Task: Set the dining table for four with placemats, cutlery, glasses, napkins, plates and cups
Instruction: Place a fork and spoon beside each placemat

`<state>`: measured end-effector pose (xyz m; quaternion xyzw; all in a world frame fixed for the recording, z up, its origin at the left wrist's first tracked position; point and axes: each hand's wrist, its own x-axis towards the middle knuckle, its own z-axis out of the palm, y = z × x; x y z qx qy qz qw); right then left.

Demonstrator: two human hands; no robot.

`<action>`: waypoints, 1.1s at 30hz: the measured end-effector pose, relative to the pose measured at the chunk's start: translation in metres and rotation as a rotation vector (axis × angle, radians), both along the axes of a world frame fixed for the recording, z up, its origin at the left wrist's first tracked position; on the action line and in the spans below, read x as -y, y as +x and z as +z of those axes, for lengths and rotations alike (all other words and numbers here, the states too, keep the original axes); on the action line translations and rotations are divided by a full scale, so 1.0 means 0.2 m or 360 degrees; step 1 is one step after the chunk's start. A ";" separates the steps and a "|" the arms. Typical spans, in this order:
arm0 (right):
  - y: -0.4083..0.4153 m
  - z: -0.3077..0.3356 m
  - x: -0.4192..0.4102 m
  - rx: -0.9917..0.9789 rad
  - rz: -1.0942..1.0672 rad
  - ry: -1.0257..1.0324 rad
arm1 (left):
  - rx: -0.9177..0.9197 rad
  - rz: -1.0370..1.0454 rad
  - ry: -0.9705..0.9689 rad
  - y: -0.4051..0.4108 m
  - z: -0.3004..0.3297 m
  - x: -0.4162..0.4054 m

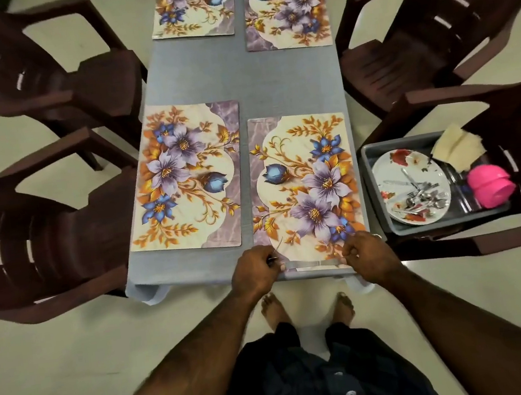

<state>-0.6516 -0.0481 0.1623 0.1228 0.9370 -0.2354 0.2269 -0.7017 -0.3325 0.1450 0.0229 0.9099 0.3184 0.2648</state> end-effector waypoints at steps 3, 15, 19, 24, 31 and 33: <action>-0.01 0.00 0.01 0.0055 0.0007 -0.0006 | 0.0004 0.0008 -0.0016 0.00 -0.01 -0.01; -0.19 0.15 0.04 -0.0067 -0.0520 -0.0559 | 0.1010 0.1119 0.1610 -0.23 0.27 -0.10; -0.31 0.23 0.09 0.0043 -0.0571 -0.0971 | 0.0930 0.1298 0.1685 -0.35 0.34 -0.23; -0.40 0.30 0.11 0.0386 -0.0417 -0.1392 | 0.0573 0.1307 0.1207 -0.46 0.36 -0.40; -0.55 0.23 -0.12 0.0229 -0.0264 -0.1332 | 0.0410 0.1420 0.1024 -0.59 0.46 -0.58; -0.61 0.21 -0.21 0.0198 -0.0320 -0.1302 | 0.0351 0.1349 0.0880 -0.61 0.49 -0.59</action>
